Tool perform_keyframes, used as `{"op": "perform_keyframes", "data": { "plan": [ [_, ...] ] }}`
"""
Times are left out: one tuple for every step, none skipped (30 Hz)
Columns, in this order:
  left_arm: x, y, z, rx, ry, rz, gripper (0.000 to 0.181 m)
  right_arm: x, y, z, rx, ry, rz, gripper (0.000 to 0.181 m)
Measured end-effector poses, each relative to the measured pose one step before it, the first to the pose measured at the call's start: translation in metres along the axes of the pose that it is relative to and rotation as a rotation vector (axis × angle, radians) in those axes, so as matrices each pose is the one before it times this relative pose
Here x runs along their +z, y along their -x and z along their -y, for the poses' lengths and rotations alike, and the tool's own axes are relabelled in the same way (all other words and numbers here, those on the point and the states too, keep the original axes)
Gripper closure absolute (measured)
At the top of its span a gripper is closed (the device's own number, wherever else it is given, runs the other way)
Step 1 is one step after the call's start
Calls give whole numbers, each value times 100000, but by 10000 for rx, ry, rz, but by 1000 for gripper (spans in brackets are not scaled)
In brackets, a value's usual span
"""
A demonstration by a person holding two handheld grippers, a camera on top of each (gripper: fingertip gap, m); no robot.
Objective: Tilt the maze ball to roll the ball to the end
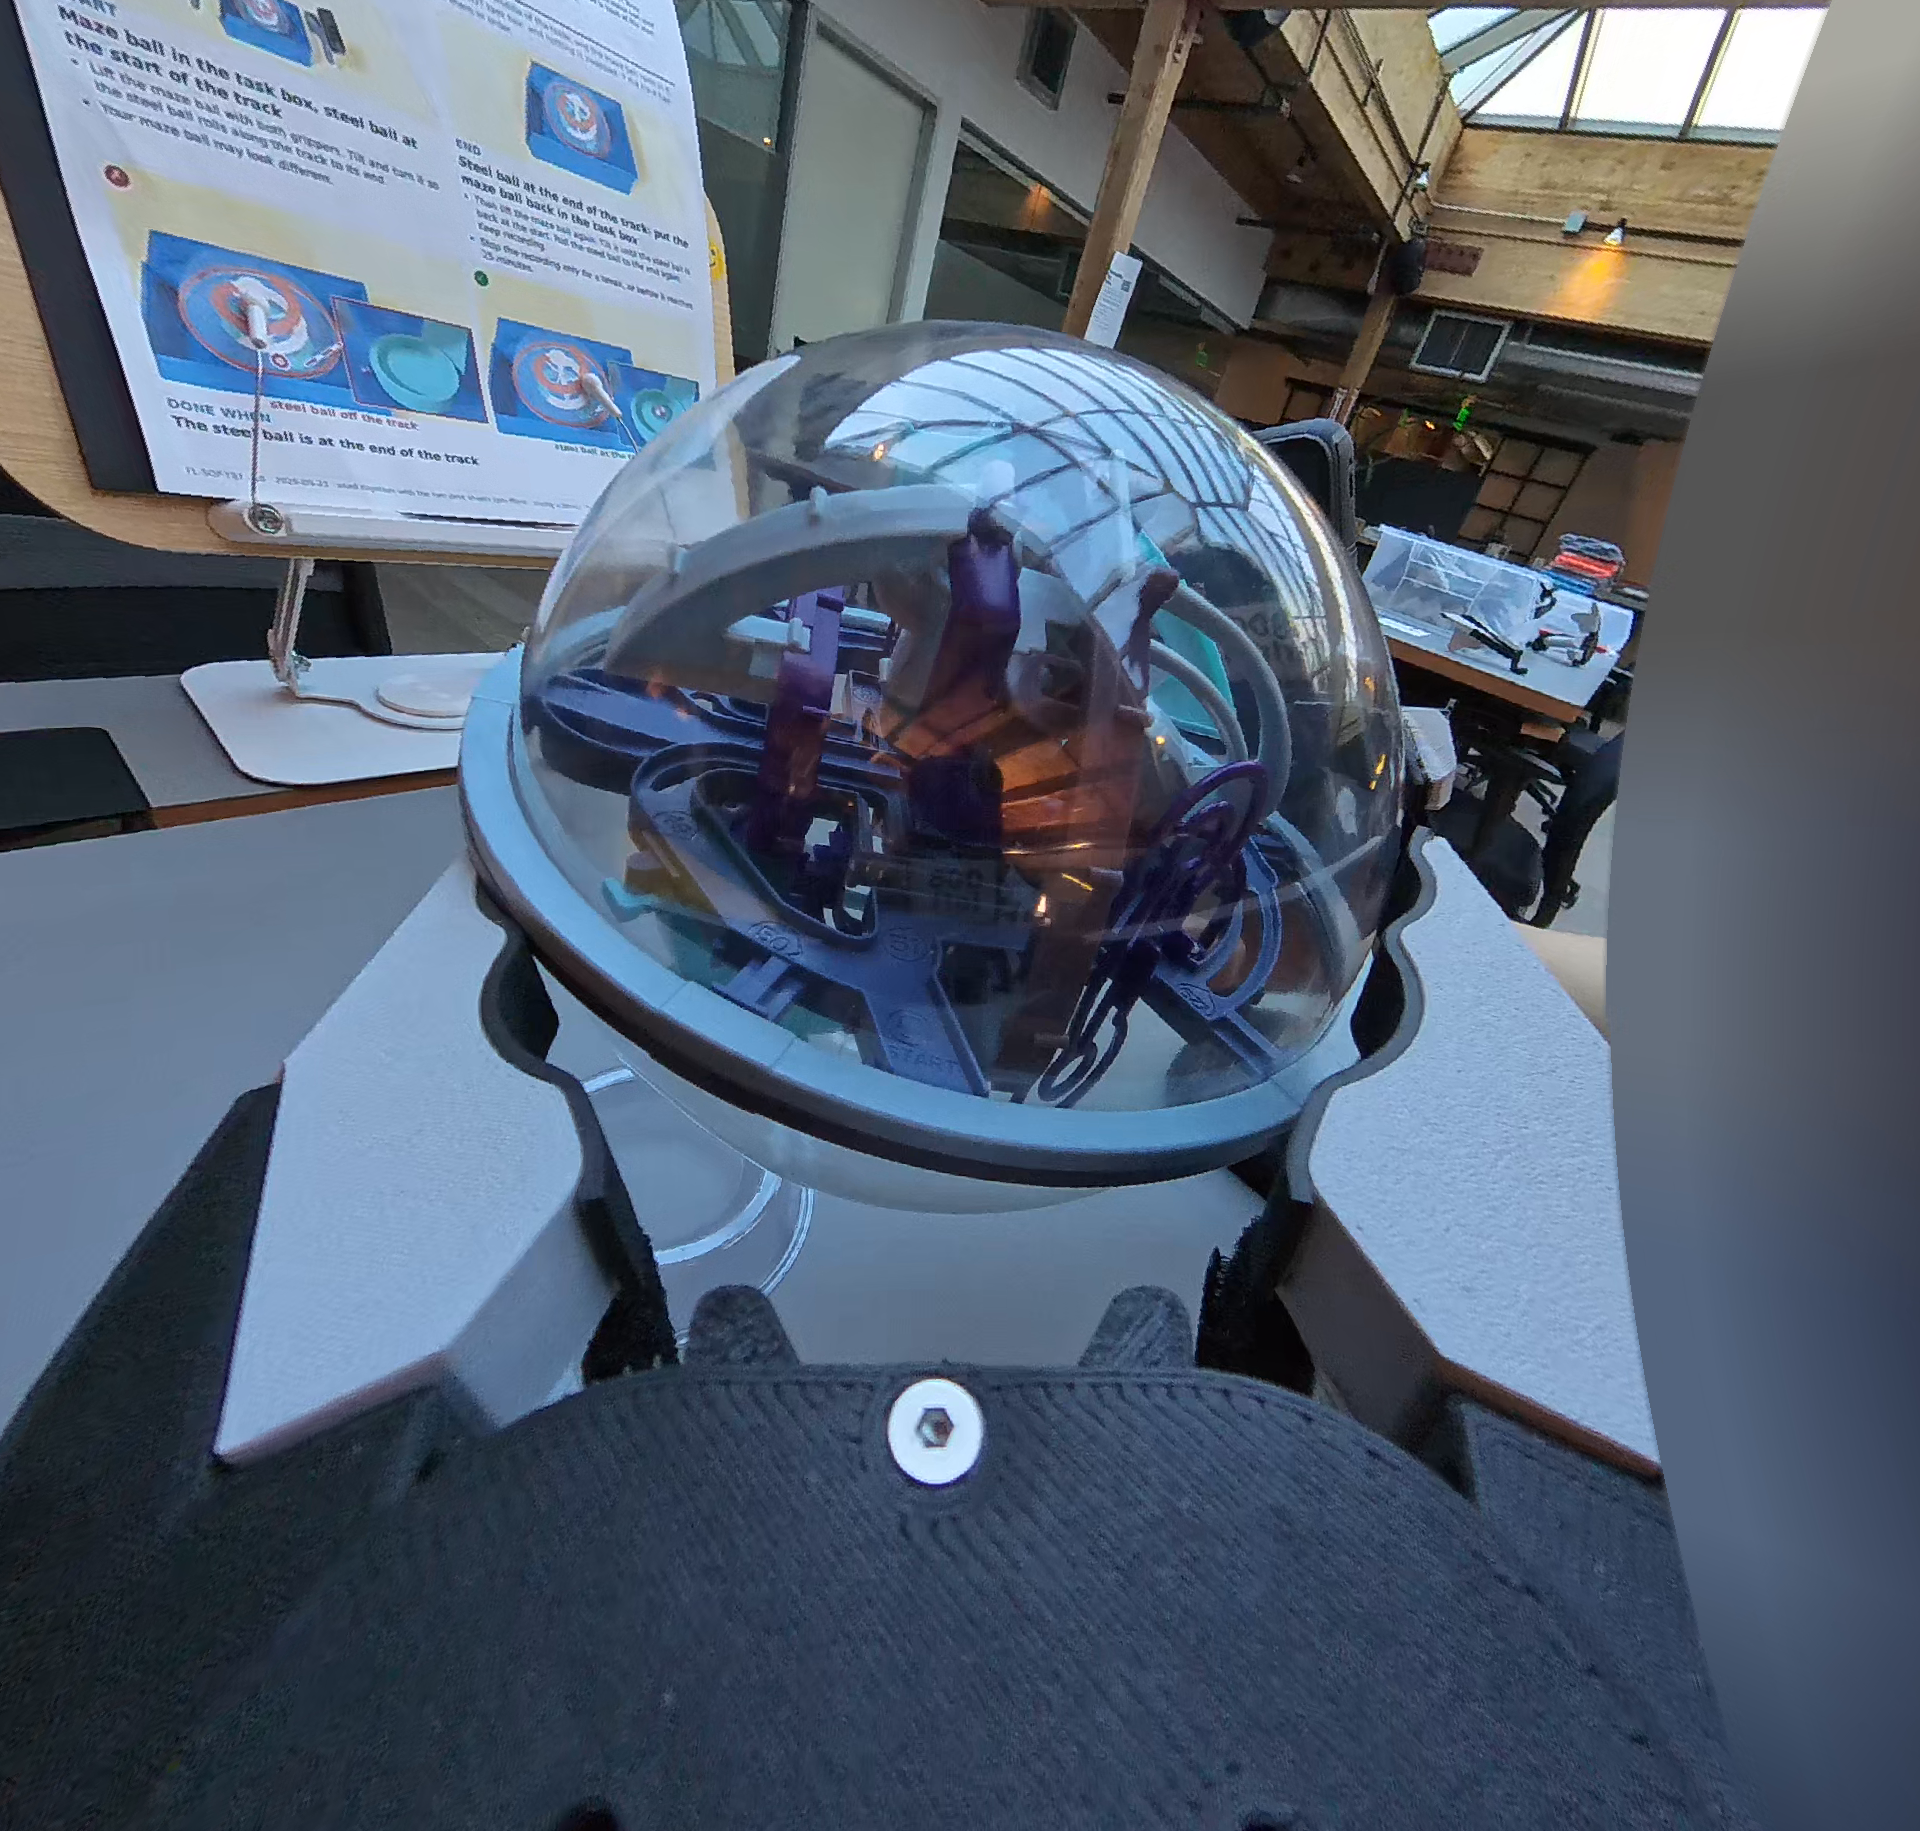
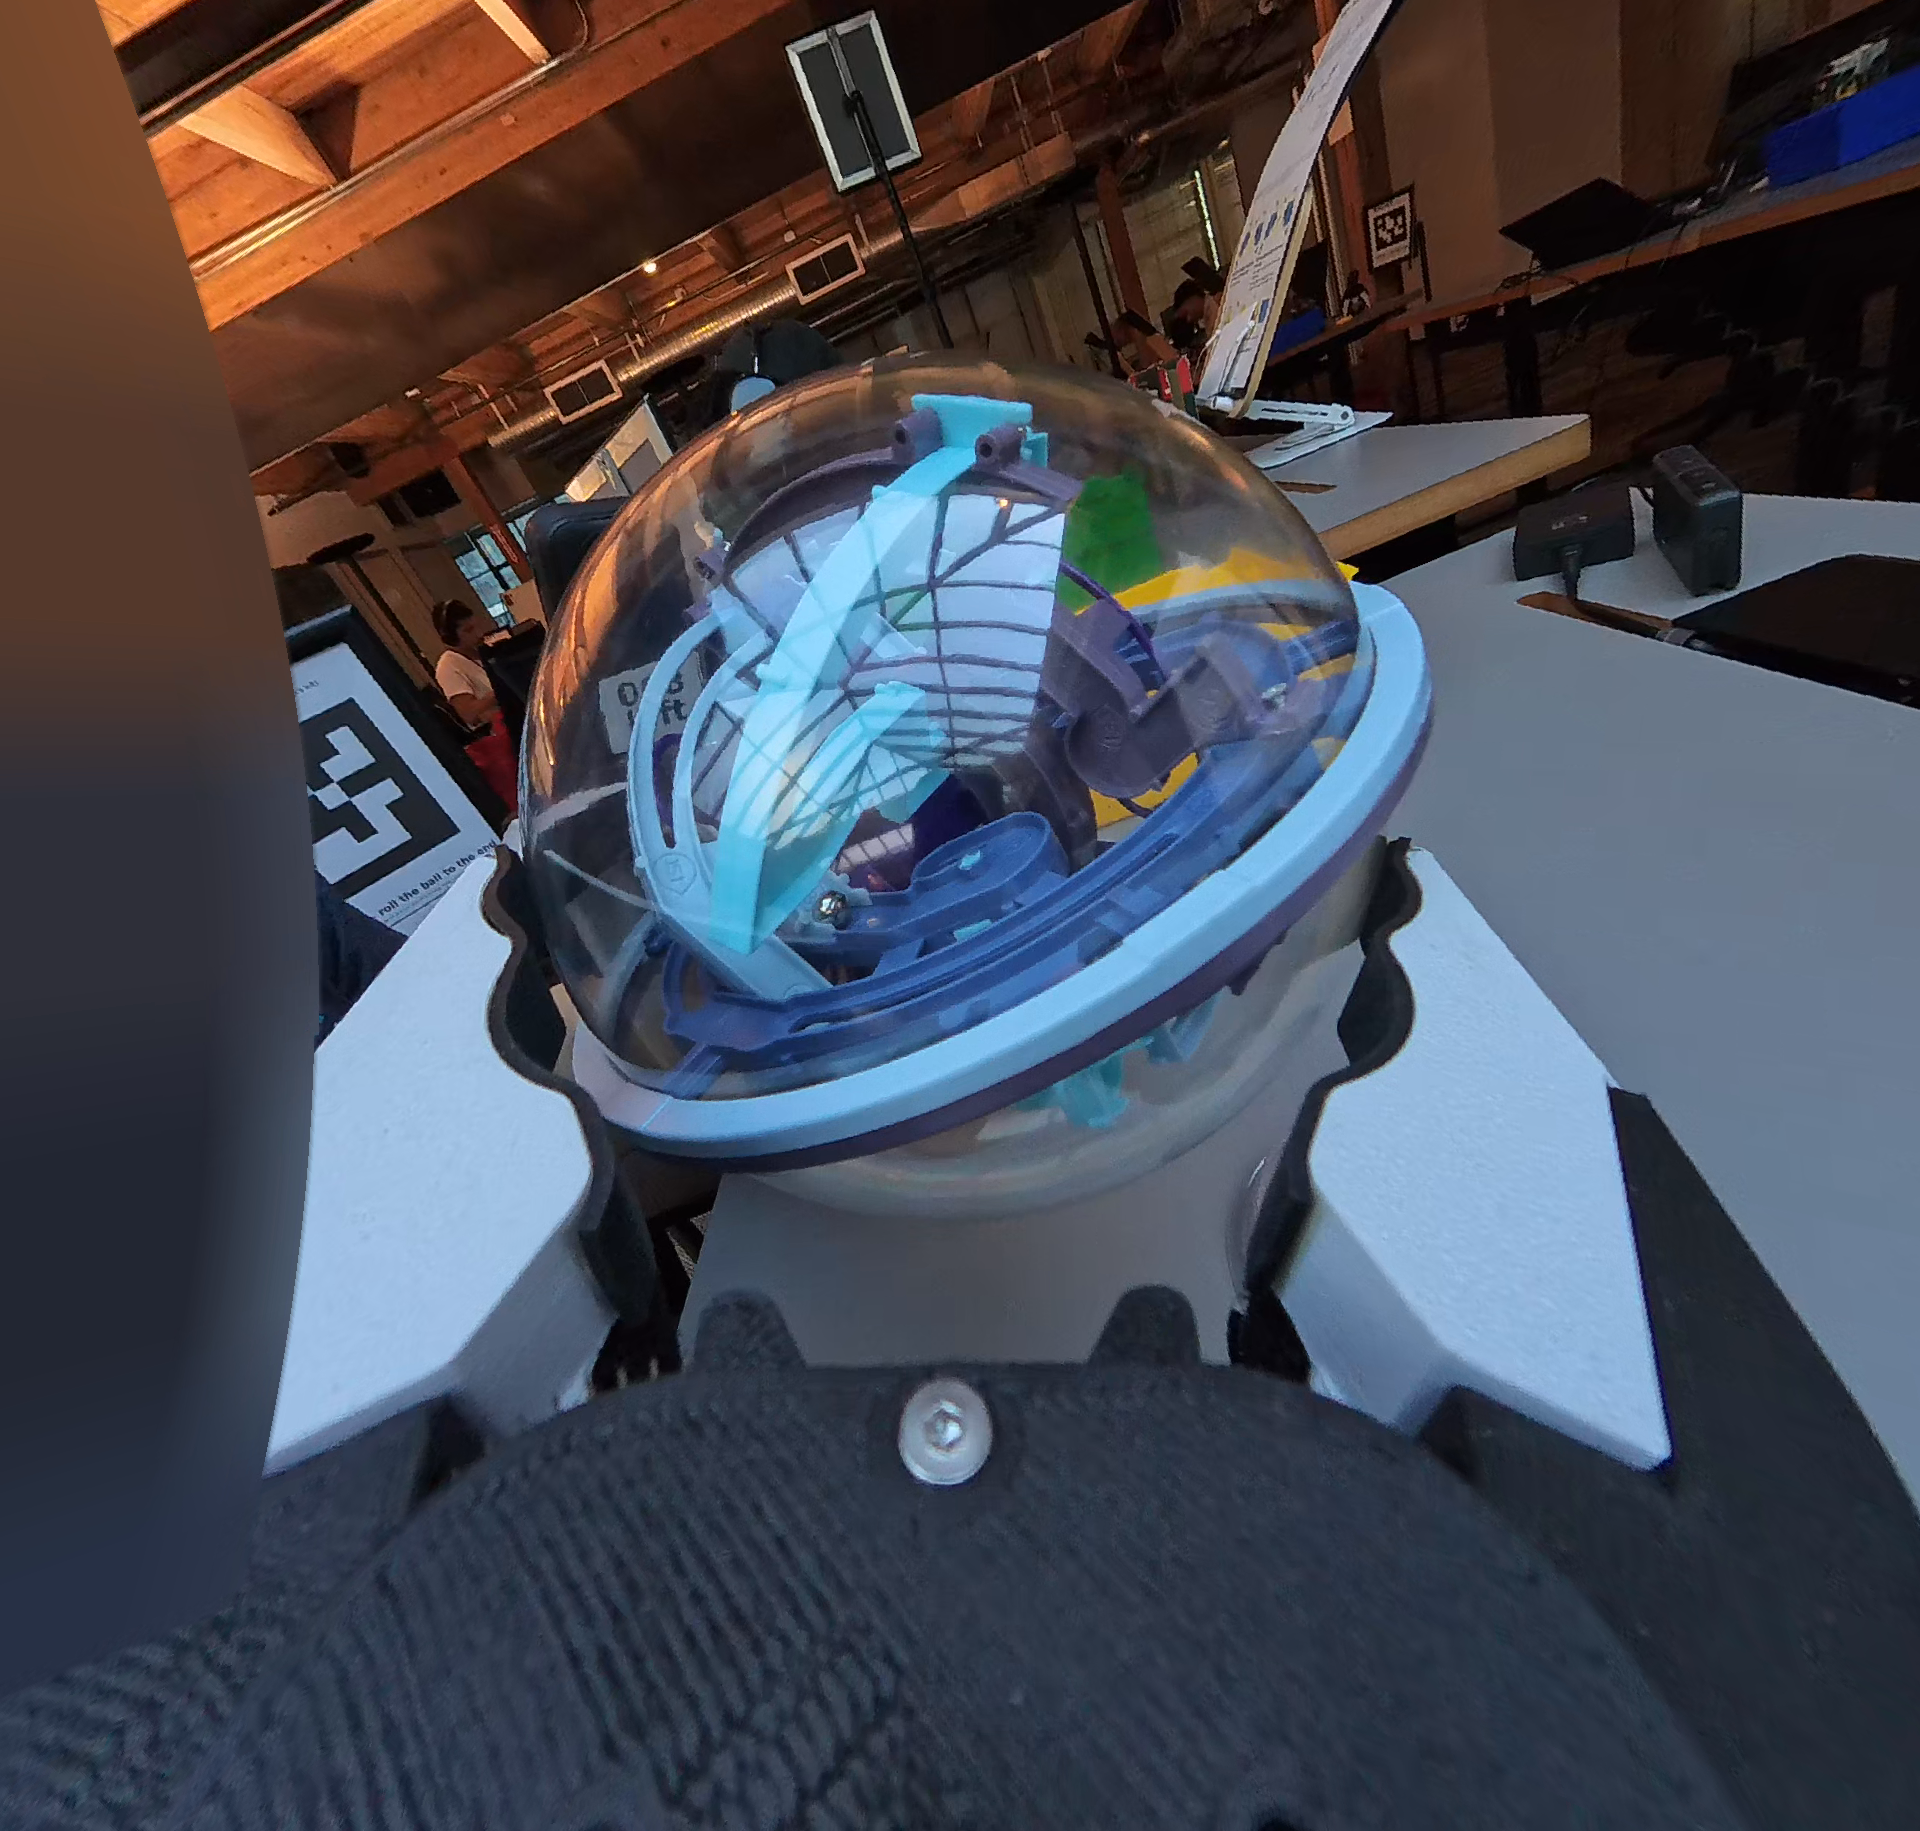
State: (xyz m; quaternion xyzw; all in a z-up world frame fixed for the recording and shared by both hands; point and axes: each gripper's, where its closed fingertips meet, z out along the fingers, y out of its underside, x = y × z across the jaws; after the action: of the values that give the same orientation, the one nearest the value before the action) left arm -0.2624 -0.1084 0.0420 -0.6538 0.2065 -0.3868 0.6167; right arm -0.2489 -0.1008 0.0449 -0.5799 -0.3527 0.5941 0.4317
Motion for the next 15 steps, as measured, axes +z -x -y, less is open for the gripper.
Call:
{"op": "perform_keyframes", "data": {
  "plan": [
    [-6, 7, -43, 4, -5, -1, 26, 1, -19, -42, -17, 10, 3, 24],
    [-13, -4, -41, 26, -11, 1, 26, -1, 6, -30, -27, -4, 13, 24],
    [-22, -27, -13, 57, -23, -2, 26, -5, 30, -30, -50, -17, 25, 24],
    [-26, -34, -1, 68, -26, -5, 26, -11, 45, -10, -63, -23, 23, 24],
    [-27, -24, -1, 36, -19, -7, 26, -4, 26, 0, -39, -34, 7, 24],
    [-19, -8, -28, 13, -16, -9, 26, 0, 27, 5, -31, -40, -4, 30],
    [-26, -13, -29, 18, -16, -9, 26, 4, 15, -20, -32, -33, 0, 31],
    [-36, -11, -46, 23, -12, -7, 26, -2, 15, -72, -14, -14, 5, 31],
    [-36, 3, -94, 12, 3, -7, 26, -4, -2, -112, -14, 0, -2, 31],
    [-47, 8, -144, -9, 14, -8, 26, -6, -16, -138, 1, -1, -12, 24],
    [-40, 21, -152, -25, 9, -10, 26, 4, -26, -172, 22, 11, -19, 24],
    [-57, 38, -205, -52, 16, -7, 26, -2, -40, -208, 33, 17, -27, 31],
    [-51, 35, -249, -83, 34, -4, 26, -8, -65, -232, 56, 26, -37, 31],
    [-48, 52, -291, -91, 46, -5, 26, -15, -72, -241, 36, 37, -41, 24],
    [-48, 53, -301, -94, 48, -5, 26, -14, -64, -243, 26, 33, -42, 24]
  ]
}}
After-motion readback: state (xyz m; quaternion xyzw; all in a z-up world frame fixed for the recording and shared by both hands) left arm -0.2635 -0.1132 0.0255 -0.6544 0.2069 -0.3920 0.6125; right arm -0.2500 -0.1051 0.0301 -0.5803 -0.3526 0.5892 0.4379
